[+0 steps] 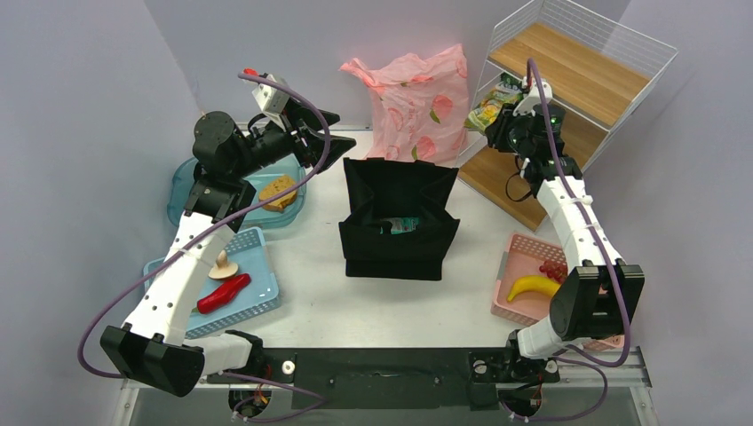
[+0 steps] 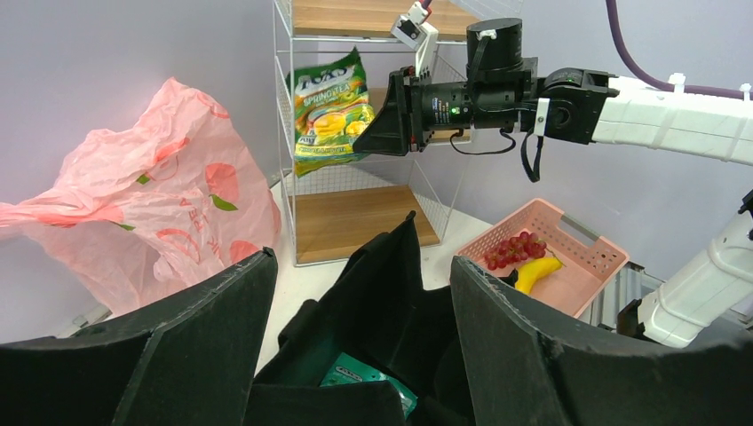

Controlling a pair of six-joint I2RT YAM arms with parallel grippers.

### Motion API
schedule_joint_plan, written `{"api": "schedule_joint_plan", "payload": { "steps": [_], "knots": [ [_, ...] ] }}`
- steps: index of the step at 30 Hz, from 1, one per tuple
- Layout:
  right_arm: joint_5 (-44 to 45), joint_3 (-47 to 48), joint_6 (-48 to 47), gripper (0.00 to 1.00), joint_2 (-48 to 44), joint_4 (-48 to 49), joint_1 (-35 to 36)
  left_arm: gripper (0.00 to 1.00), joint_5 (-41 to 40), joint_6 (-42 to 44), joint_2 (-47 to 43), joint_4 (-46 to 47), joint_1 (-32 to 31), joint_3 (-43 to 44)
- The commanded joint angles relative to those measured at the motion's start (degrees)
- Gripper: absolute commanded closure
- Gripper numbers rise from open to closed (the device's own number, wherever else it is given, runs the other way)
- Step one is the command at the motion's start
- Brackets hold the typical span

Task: Untie the knot of the grocery bags and take out the mixed food

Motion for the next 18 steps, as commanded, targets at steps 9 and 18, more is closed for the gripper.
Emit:
{"api": "schedule_joint_plan", "payload": {
  "steps": [9,18],
  "knots": [
    [9.48,4.27,-2.82,0.63,-0.33,4.84,-0.95,0.30,0.37,-0.91,-0.48,2.65,0.29,0.04],
    [10.15,2.27,-3.69,0.31,-2.48,3.53,-0.90,0.30,0.58,-0.80,-0.72,2.96,0.29,-0.54]
  ]
}}
